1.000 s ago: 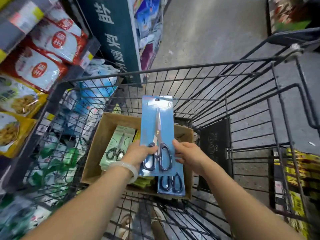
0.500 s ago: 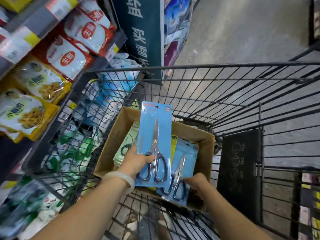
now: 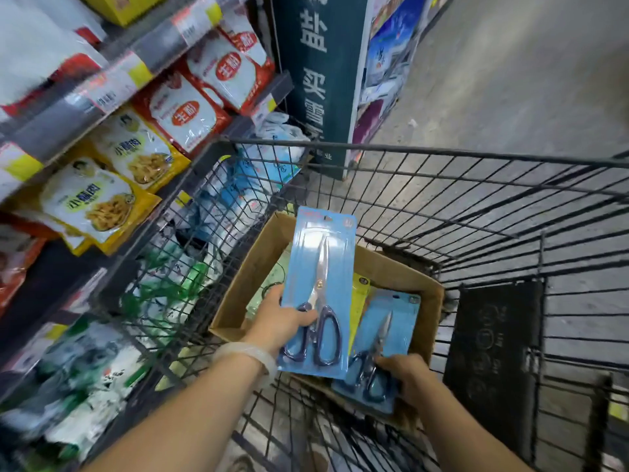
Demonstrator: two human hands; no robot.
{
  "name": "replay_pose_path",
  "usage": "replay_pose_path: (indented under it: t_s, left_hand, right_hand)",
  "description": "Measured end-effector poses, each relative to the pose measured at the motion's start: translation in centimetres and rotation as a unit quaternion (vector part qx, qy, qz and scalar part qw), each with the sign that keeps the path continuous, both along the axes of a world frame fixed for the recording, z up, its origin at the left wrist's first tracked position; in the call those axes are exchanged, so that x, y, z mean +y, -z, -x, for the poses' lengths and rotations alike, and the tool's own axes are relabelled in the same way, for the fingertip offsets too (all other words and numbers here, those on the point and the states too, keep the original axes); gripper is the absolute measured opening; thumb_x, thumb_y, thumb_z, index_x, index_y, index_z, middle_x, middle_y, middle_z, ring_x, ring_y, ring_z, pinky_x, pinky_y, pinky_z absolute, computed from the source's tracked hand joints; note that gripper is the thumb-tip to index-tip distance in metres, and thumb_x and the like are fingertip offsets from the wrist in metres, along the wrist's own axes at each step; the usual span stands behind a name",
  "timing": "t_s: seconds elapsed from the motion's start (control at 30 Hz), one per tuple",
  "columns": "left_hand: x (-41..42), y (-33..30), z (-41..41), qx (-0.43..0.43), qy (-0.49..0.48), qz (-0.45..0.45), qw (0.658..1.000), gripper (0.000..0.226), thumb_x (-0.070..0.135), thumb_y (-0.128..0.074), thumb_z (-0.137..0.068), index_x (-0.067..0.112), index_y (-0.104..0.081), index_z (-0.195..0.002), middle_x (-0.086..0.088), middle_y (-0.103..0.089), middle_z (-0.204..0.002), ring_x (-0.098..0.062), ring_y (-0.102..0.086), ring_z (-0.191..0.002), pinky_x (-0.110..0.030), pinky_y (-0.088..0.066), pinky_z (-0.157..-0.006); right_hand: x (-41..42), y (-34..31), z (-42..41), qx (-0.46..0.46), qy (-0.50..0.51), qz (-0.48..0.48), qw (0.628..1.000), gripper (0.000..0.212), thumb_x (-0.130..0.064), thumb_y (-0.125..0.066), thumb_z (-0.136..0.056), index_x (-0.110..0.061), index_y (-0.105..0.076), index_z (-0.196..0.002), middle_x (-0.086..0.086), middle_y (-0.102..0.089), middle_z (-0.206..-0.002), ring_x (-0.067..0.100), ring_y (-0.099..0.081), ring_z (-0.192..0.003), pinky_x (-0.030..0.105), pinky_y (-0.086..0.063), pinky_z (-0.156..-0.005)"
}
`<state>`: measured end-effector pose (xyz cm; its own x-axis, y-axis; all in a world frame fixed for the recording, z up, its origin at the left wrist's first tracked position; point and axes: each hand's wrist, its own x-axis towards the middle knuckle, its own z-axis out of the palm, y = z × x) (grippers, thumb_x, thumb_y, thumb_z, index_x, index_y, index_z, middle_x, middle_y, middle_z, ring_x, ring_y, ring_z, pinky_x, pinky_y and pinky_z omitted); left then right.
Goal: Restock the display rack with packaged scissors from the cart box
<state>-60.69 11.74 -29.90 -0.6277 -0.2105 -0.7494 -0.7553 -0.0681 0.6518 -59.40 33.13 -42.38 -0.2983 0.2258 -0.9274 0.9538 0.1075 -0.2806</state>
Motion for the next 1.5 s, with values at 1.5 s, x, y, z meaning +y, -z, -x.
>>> replay_pose_path:
  t_s: [1.5]
  left_hand:
    - [-30.0,-20.0,-81.9,0.155,-0.680,0.176,0.694,0.034,0.001,-0.081,-0.059,0.009,-0.065,-0.087,-0.014,-0.070,-0.090,-0.028,-0.065,-0.082,-0.038,-0.051,-0.077]
  right_hand:
    - [-52.8,-31.3,-56.9,0.254,-0.645,0.428,0.579,0.025,0.006,-0.065,-0.081,-0.018,-0.059,-0.088,-0.007,-0.062,-0.076,0.006,-0.056,-0.068,0.002,-0.044,-0.051]
